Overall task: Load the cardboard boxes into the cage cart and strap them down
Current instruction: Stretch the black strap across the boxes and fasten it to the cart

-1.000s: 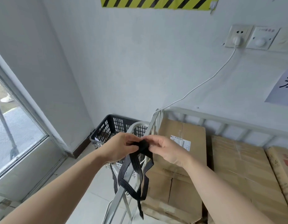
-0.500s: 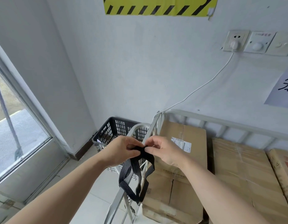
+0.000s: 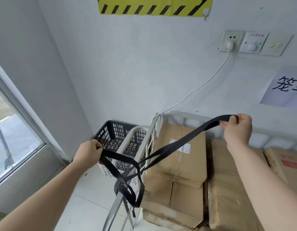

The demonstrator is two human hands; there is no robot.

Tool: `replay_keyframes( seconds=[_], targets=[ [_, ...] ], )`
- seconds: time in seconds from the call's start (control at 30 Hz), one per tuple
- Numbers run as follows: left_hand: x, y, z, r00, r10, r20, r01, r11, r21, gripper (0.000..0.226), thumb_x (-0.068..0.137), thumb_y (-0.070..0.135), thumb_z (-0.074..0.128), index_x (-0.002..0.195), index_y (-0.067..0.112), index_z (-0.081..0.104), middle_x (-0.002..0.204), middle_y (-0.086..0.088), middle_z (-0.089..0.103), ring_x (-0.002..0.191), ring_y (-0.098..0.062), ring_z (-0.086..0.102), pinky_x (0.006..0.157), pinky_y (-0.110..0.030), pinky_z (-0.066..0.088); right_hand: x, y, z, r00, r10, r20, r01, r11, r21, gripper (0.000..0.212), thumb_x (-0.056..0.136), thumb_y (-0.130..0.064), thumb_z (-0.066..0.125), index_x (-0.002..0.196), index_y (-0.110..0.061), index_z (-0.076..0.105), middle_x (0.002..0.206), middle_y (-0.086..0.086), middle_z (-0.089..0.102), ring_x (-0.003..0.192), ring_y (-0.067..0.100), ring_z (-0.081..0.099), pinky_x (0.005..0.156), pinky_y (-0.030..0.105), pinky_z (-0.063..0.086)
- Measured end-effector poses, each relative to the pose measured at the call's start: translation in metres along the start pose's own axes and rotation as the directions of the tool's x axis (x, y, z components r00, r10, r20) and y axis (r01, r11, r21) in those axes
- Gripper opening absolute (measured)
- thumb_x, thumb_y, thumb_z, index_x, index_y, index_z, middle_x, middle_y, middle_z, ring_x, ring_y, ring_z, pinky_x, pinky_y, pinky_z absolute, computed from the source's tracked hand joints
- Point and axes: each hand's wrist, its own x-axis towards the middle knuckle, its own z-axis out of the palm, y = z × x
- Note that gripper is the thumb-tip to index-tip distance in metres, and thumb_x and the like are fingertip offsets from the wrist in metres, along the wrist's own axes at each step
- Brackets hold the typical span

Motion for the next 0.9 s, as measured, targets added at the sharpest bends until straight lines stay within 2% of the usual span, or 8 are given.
replay_keyframes(
  seconds=[0.17,0.27,0.37,0.47,0.53,0.6,0.7,0.9],
  targets=[
    [0.009,-0.004,0.004,0.992,-0.097,-0.082,0.097,0.995,0.0,0.018,0.09,0.009,0.044,0.082,0.013,0.06,0.074,-0.009,0.062,0.06,-0.029,0.06,0.054,-0.033,0.051,0.038,-0.014,-0.043,0.923,-0.256,-0.285,0.224,0.964,-0.14,0.016,0.092,-0.019,0.035,0.106,-0.016,0.041,0.106,0.013,0.06,0.087,0.021,0.061,0.071,0.009,0.041],
    [0.017,-0.011,0.008,0.985,-0.139,-0.102,0.136,0.99,-0.034,0.02,0.089,0.004,0.04,0.081,0.008,0.058,0.073,-0.013,0.061,0.062,-0.033,0.061,0.057,-0.04,0.056,0.067,-0.018,-0.076,0.892,-0.26,-0.37,0.188,0.957,-0.22,0.036,0.084,-0.036,0.027,0.105,-0.013,0.044,0.114,0.009,0.063,0.097,0.016,0.061,0.087,0.02,0.047],
    [0.021,-0.008,0.021,0.986,-0.151,-0.065,0.143,0.983,-0.113,0.017,0.09,0.005,0.042,0.094,0.005,0.057,0.085,-0.016,0.063,0.059,-0.026,0.063,0.051,-0.03,0.047,0.079,-0.011,-0.1,0.912,-0.205,-0.354,0.088,0.944,-0.319,0.05,0.084,-0.04,0.028,0.118,-0.009,0.049,0.119,0.007,0.06,0.104,0.016,0.061,0.094,0.033,0.047],
    [0.02,-0.001,0.038,0.991,-0.13,-0.018,0.124,0.975,-0.183,0.012,0.091,0.006,0.046,0.099,0.007,0.055,0.09,-0.013,0.061,0.05,-0.021,0.064,0.045,-0.024,0.044,0.059,0.005,-0.099,0.936,-0.26,-0.239,0.138,0.892,-0.431,0.027,0.086,-0.013,0.04,0.11,-0.009,0.051,0.117,0.015,0.058,0.105,0.025,0.055,0.089,0.025,0.04],
    [0.019,0.004,0.047,0.995,-0.098,-0.013,0.093,0.973,-0.21,0.011,0.09,0.006,0.05,0.099,0.008,0.056,0.091,-0.01,0.063,0.062,-0.025,0.066,0.059,-0.034,0.053,0.042,0.021,-0.092,0.962,-0.251,-0.108,0.159,0.836,-0.525,0.025,0.085,-0.001,0.043,0.107,-0.007,0.055,0.116,0.018,0.055,0.105,0.03,0.051,0.089,0.029,0.038],
    [0.02,0.008,0.048,0.998,-0.061,-0.013,0.056,0.975,-0.216,0.01,0.088,0.008,0.054,0.096,0.011,0.058,0.089,-0.007,0.065,0.071,-0.026,0.066,0.068,-0.038,0.054,0.025,0.039,-0.083,0.982,-0.184,0.031,0.166,0.788,-0.593,0.025,0.085,0.001,0.045,0.105,-0.008,0.058,0.114,0.015,0.056,0.104,0.031,0.052,0.087,0.03,0.039],
    [0.023,0.013,0.046,1.0,-0.01,-0.001,0.01,0.975,-0.22,0.006,0.084,0.013,0.061,0.088,0.017,0.059,0.08,-0.001,0.065,0.071,-0.021,0.063,0.059,-0.028,0.045,-0.003,0.065,-0.058,0.982,-0.05,0.183,0.156,0.766,-0.624,0.02,0.086,-0.005,0.053,0.104,-0.011,0.061,0.109,0.007,0.06,0.099,0.025,0.055,0.084,0.031,0.041],
    [0.016,0.005,0.042,1.0,-0.006,0.009,0.008,0.969,-0.246,0.01,0.083,0.018,0.068,0.08,0.024,0.06,0.079,0.007,0.067,0.072,-0.015,0.064,0.061,-0.025,0.045,-0.069,0.106,0.021,0.807,0.111,0.579,0.279,0.793,-0.542,0.013,0.088,-0.009,0.06,0.09,-0.019,0.067,0.1,-0.004,0.058,0.094,0.011,0.056,0.078,0.015,0.04]
  ],
)
